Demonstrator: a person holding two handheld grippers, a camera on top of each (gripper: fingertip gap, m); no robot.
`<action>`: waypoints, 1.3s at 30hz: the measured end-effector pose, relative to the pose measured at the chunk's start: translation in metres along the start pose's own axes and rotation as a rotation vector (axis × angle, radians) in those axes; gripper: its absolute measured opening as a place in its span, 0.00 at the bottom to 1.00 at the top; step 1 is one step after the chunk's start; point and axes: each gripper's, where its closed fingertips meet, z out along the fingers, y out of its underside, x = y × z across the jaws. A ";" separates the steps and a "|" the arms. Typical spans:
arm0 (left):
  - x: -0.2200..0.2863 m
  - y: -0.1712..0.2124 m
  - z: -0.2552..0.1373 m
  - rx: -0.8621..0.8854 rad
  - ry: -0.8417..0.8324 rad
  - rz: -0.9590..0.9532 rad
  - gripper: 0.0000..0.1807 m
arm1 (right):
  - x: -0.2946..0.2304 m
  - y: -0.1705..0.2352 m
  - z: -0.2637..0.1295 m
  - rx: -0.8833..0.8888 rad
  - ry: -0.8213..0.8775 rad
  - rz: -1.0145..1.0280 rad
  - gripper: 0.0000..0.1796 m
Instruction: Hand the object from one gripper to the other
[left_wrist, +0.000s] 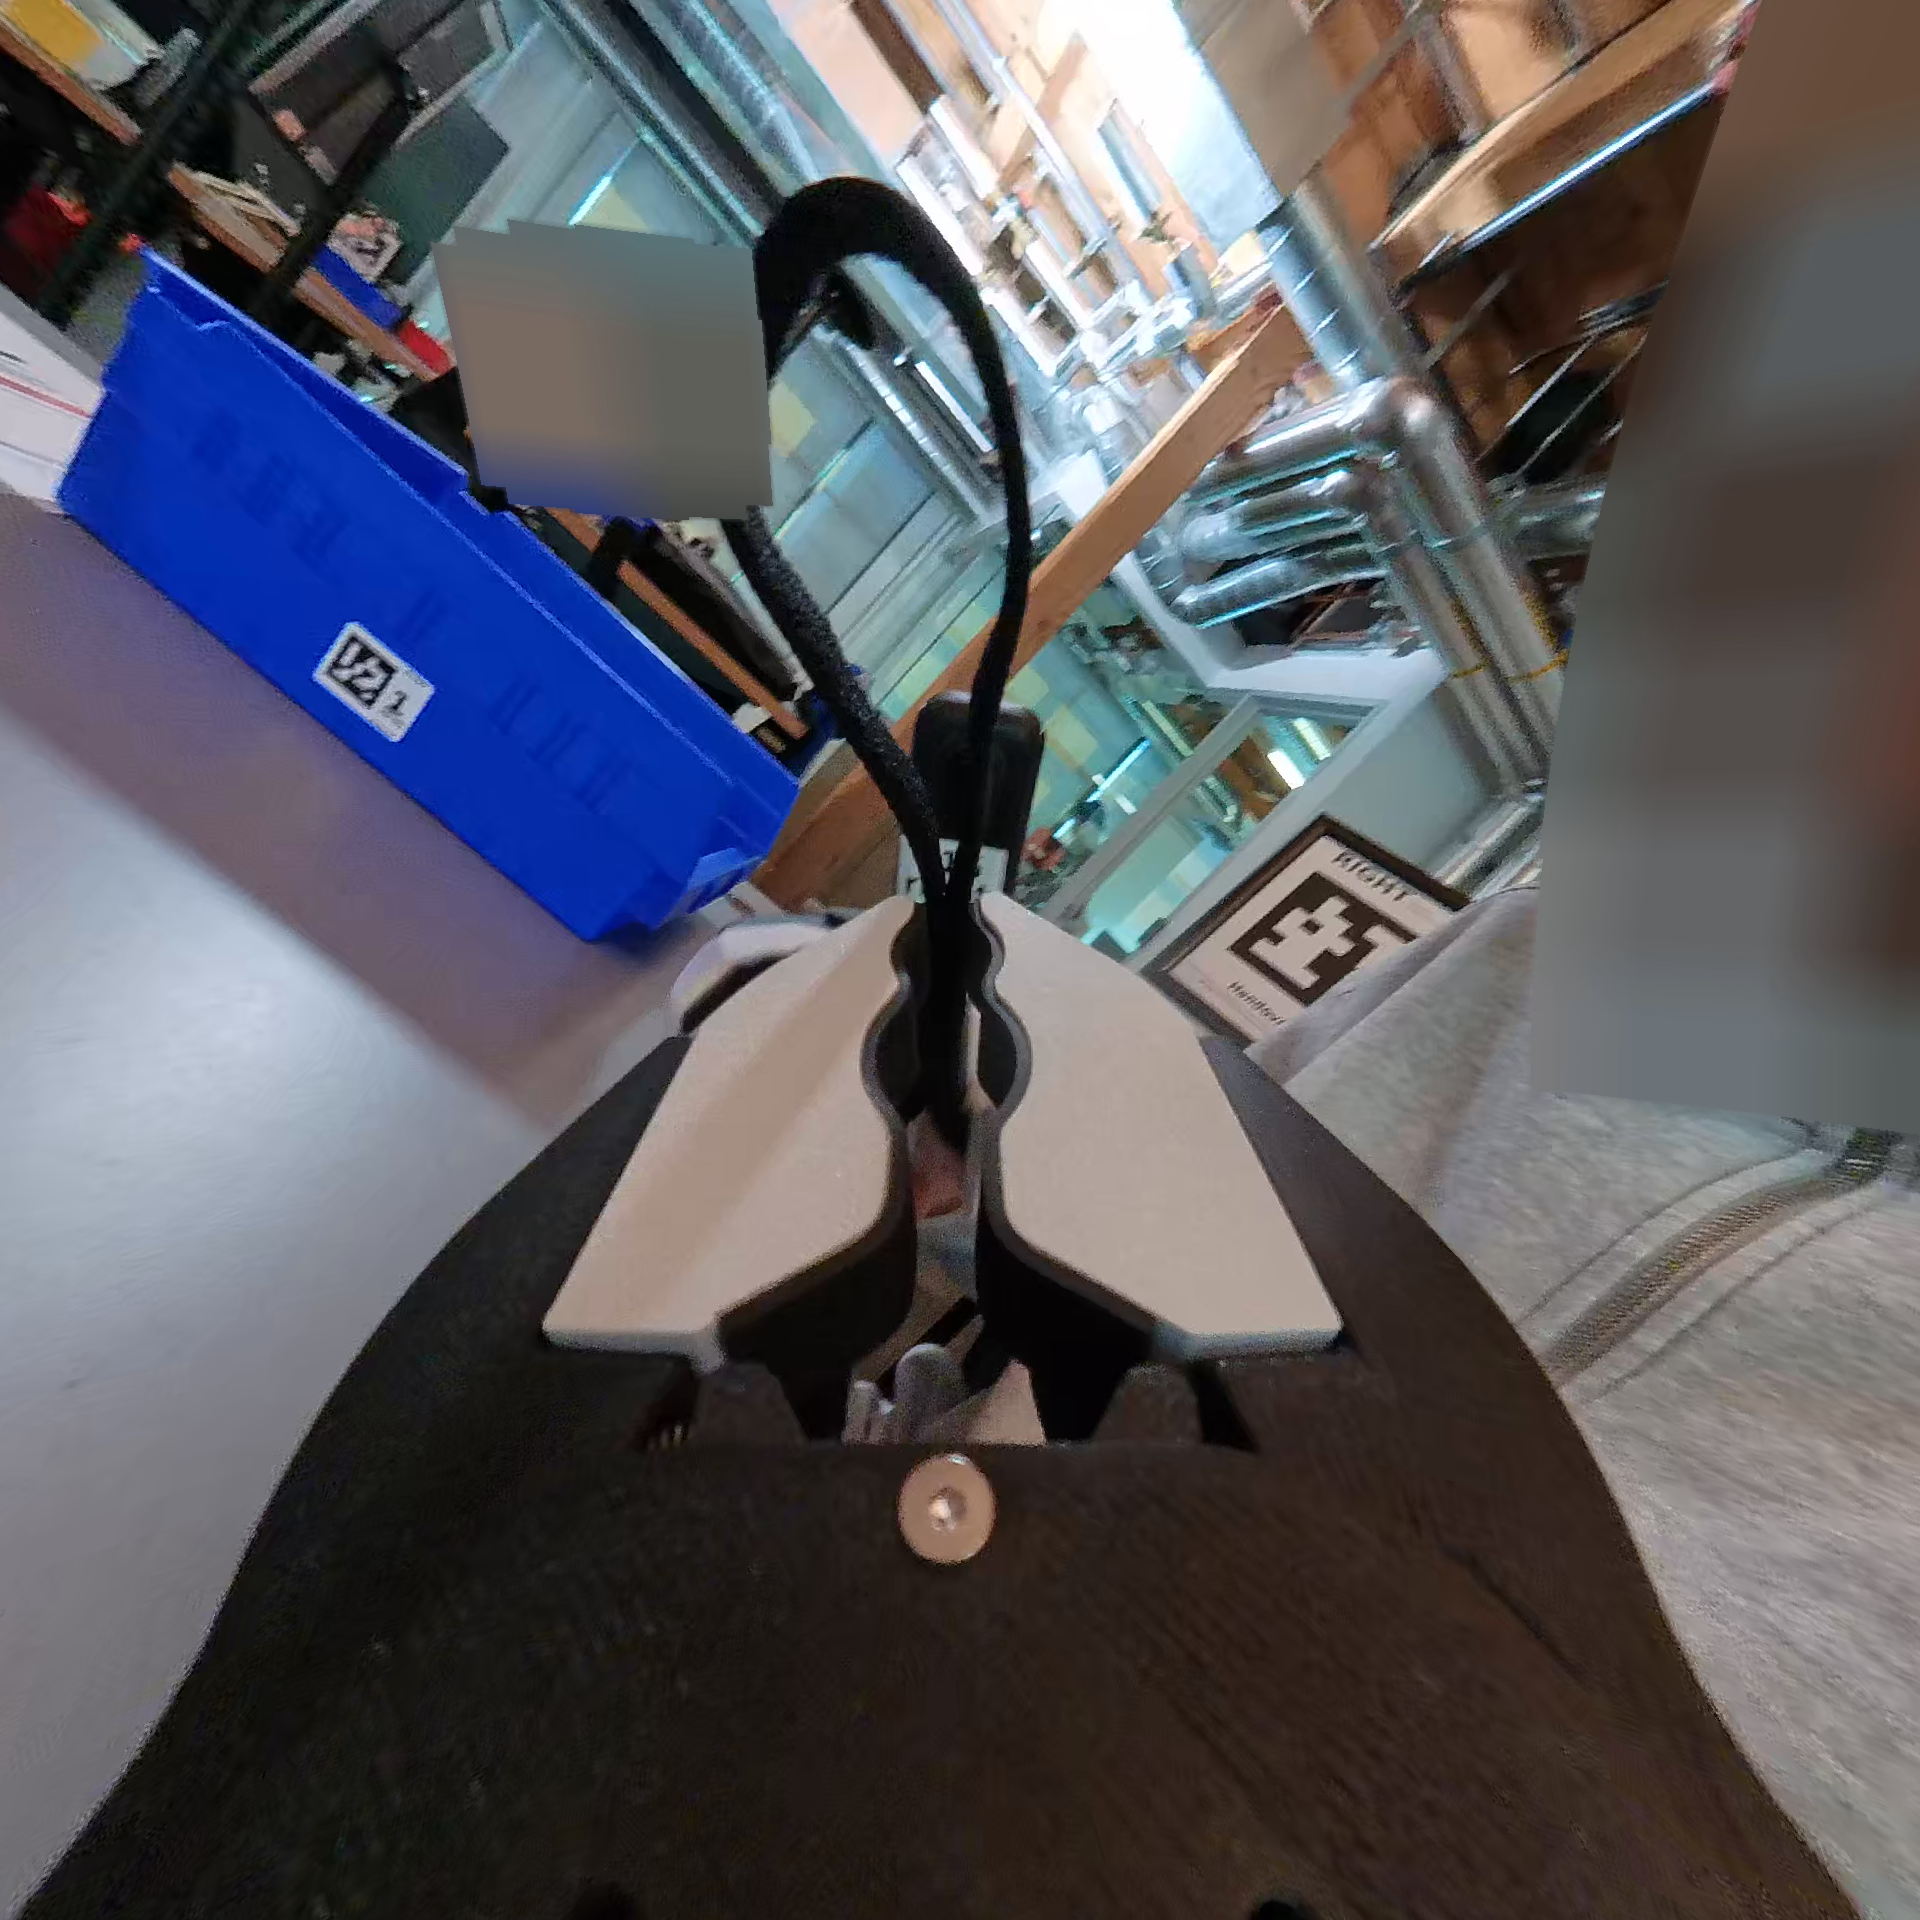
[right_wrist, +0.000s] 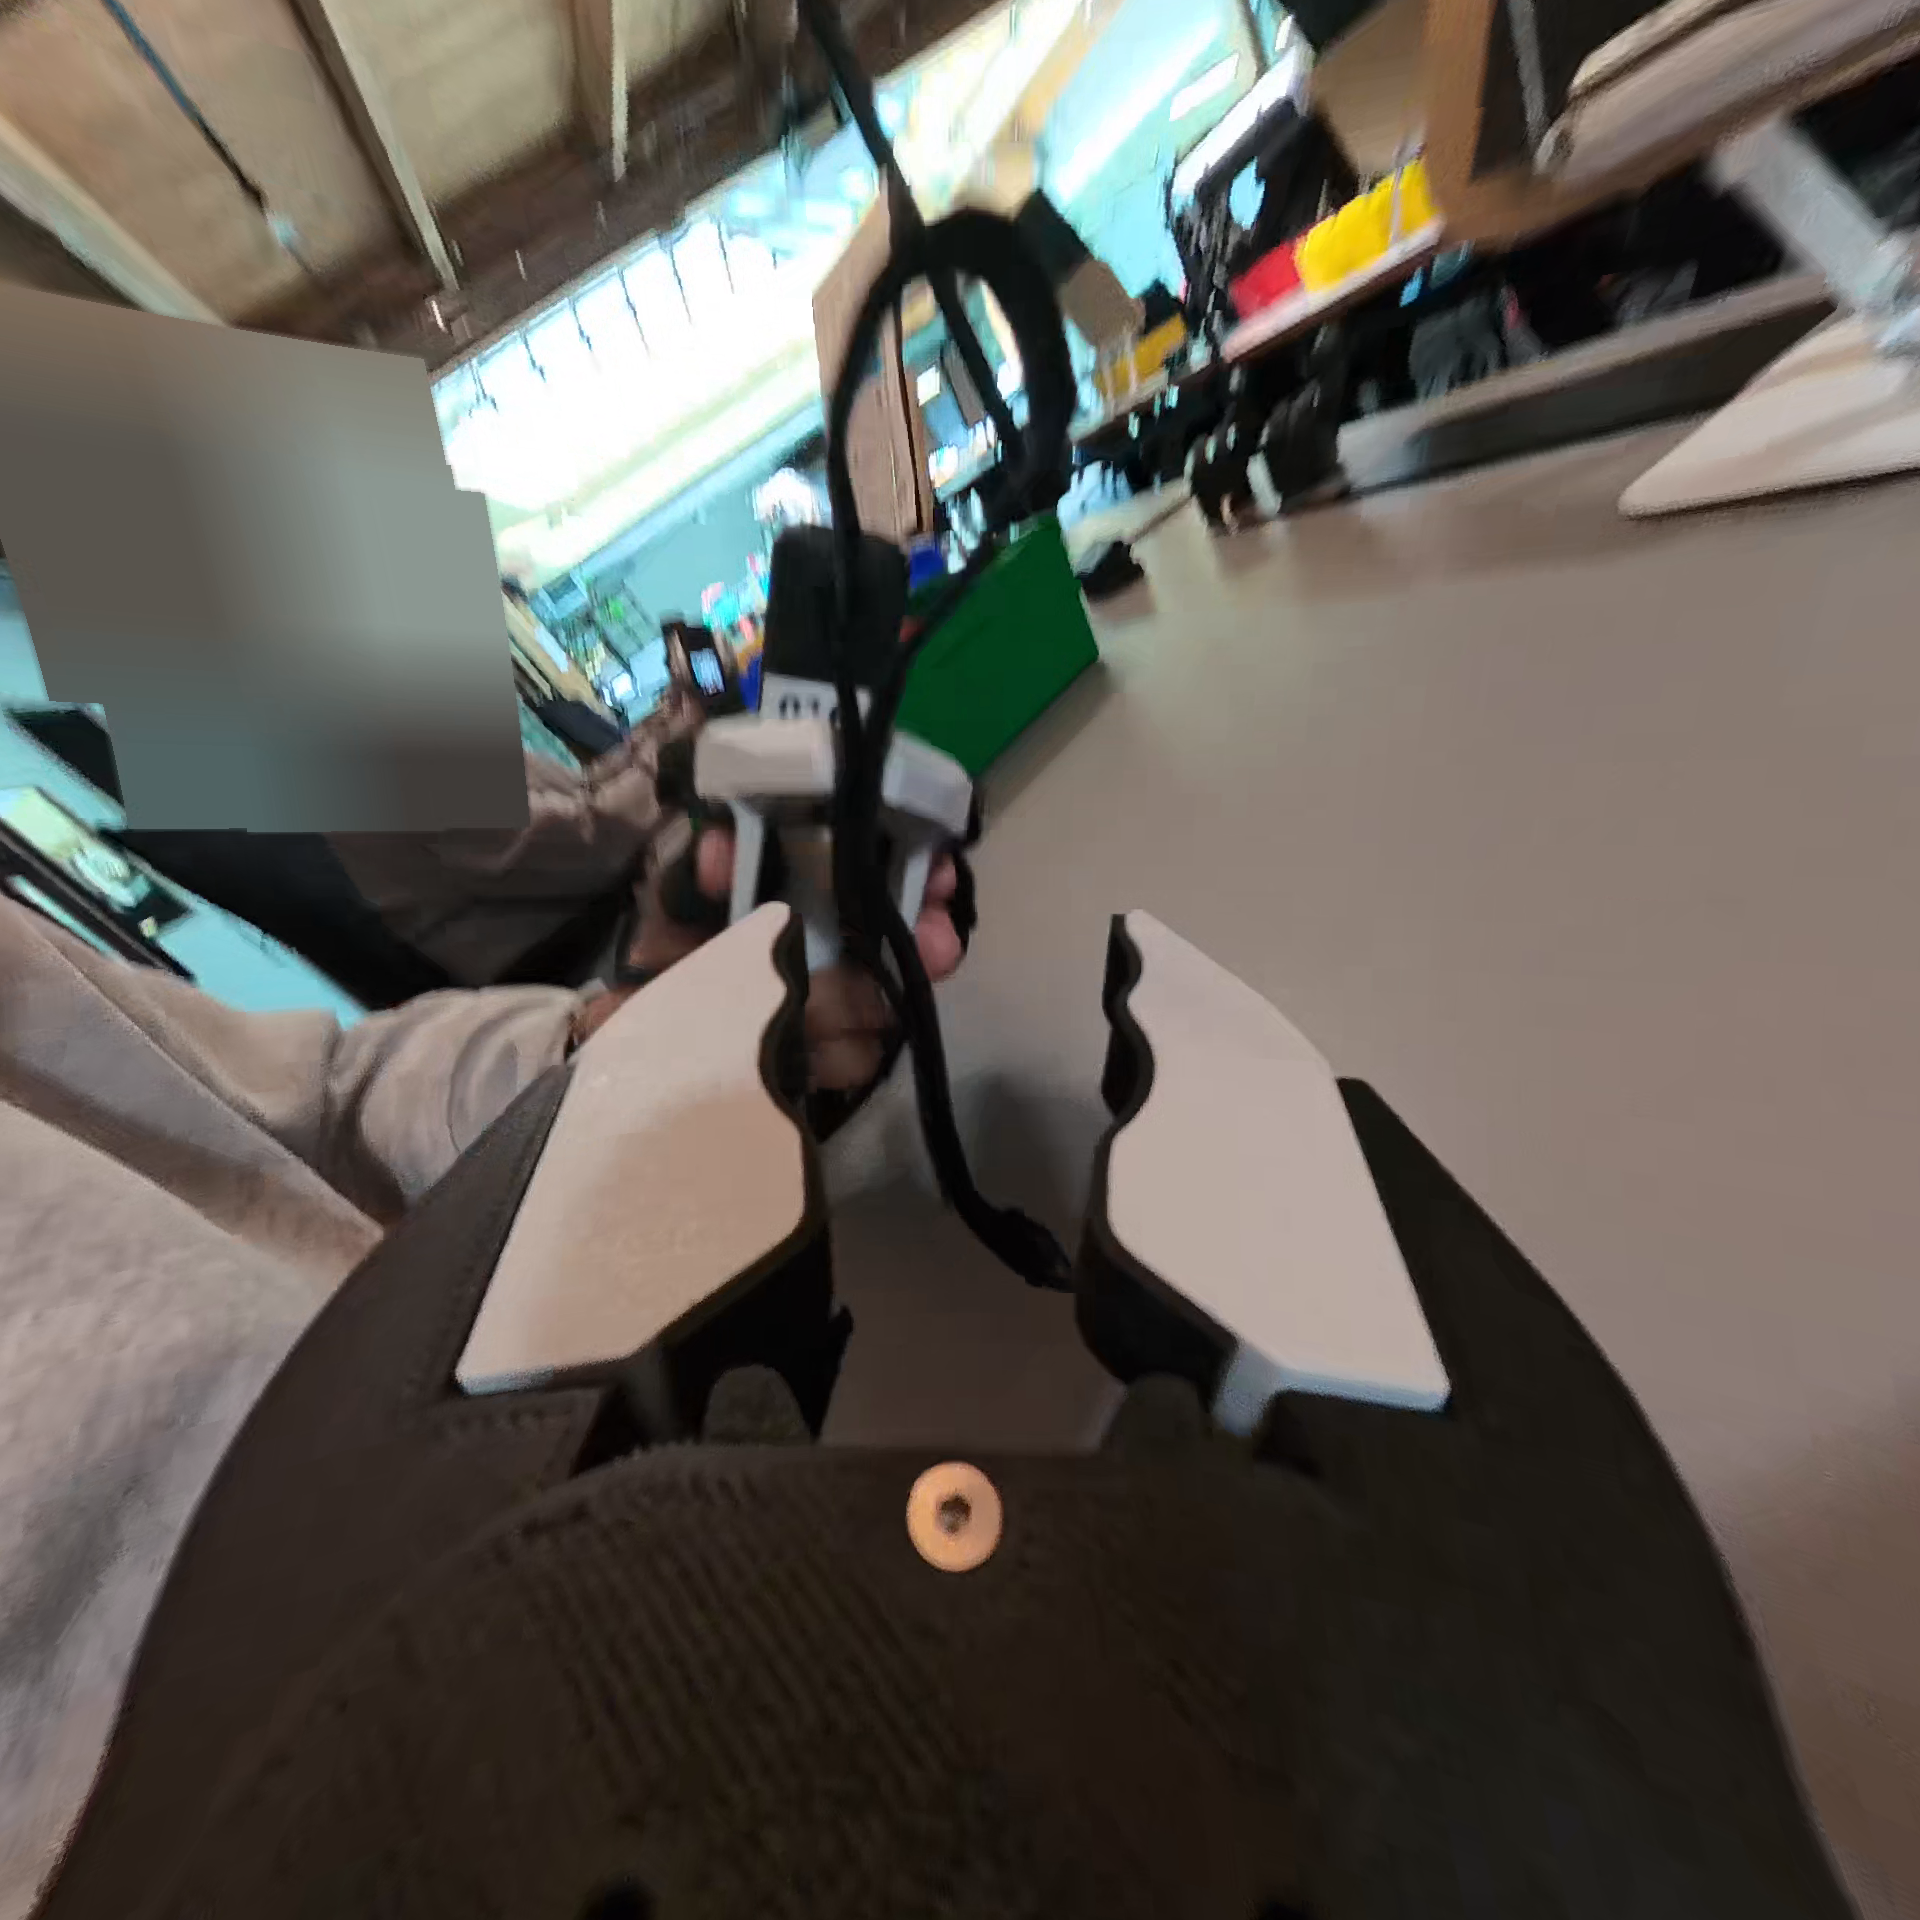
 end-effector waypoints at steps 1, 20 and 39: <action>-0.004 0.003 0.001 -0.024 -0.037 0.024 0.03 | 0.001 -0.010 -0.005 0.057 -0.004 0.014 0.31; -0.009 0.060 0.030 -0.305 -0.146 0.230 0.26 | -0.025 -0.051 -0.033 0.275 -0.117 -0.055 0.03; -0.025 0.091 0.028 -0.491 -0.218 0.284 0.02 | 0.015 -0.088 -0.070 0.616 0.006 0.085 0.46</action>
